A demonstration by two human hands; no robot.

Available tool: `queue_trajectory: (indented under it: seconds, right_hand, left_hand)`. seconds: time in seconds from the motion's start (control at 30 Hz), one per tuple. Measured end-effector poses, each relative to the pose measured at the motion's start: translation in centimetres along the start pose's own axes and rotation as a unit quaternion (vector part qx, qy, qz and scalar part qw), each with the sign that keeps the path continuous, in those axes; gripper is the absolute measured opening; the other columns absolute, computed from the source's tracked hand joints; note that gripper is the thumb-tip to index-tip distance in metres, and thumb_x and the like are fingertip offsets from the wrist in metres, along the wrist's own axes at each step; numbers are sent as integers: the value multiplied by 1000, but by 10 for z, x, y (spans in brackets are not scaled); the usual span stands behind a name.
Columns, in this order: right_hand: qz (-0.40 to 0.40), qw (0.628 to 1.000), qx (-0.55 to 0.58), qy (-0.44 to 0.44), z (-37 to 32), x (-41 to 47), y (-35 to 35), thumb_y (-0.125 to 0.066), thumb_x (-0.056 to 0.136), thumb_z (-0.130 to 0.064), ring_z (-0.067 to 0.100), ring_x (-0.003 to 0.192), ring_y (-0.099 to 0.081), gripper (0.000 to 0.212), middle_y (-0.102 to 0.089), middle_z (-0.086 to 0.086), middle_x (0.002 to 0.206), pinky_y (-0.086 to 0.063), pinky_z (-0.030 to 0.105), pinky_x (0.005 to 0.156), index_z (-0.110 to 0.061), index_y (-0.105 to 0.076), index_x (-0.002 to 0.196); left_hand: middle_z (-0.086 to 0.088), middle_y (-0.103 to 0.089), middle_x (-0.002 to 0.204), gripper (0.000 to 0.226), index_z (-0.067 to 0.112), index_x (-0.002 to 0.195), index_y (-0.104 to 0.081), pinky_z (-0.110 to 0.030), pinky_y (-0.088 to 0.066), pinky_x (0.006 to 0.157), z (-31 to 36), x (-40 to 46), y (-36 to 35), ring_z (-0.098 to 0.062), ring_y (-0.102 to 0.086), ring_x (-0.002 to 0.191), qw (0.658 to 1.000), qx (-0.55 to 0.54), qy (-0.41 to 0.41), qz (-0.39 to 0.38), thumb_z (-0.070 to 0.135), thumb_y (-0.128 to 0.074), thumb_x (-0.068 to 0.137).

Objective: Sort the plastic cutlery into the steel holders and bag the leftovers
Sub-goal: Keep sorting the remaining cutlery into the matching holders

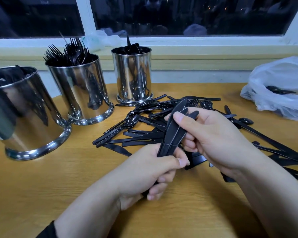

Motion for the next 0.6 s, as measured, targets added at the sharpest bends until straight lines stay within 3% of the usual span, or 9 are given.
queue_trajectory:
  seconds: [0.07,0.2,0.27,0.33,0.43,0.6]
  right_hand:
    - [4,1000,-11,10,-3,-1,1,-61,99,-34,19,57,-34,25,-36,6,63,-32,32,54,-18,-67,81]
    - [51,998,7,27,-5,0,9,-59,102,-32,20,59,-31,26,-32,10,69,-28,34,54,-9,-65,91]
    - [81,996,16,36,-7,0,13,-58,102,-33,22,60,-29,23,-29,10,70,-27,36,55,-13,-62,91]
    - [101,994,21,42,-9,0,15,-57,103,-34,23,62,-29,21,-29,10,71,-27,39,56,-17,-59,89]
    - [104,993,22,47,-17,4,7,-55,104,-34,21,61,-31,26,-31,8,69,-27,38,56,-10,-60,96]
    - [76,995,21,53,-40,15,-30,-55,104,-32,16,58,-34,27,-31,4,66,-27,34,55,-23,-64,80]
  left_hand:
    - [2,-38,57,10,12,98,-63,-20,-29,38,1,1,2,-10,-30,38,1000,-2,-9,11,20,-59,102]
    - [-3,-52,66,17,19,103,-70,-25,-32,43,11,2,21,-14,-37,40,991,-40,-82,94,33,-70,93]
    - [-3,-56,69,21,23,98,-72,-26,-31,45,15,-3,36,-14,-38,43,982,-22,-106,152,42,-69,90]
    - [-1,-52,67,21,26,86,-73,-27,-25,47,17,-7,44,-13,-31,46,974,-4,-116,196,43,-65,94]
    - [1,-41,63,35,32,66,-70,-29,-18,49,21,-13,47,-14,-22,51,970,-24,-125,209,39,-60,100]
    - [-5,-41,67,36,18,70,-70,-30,-16,49,28,-39,69,-17,-17,54,960,-52,-153,230,38,-62,98]
Point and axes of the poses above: each hand's wrist, its own x-axis towards the middle knuckle, its own y-axis out of the back of the hand, z = x × y, the point moved 8 cm from there along x, towards the middle knuckle
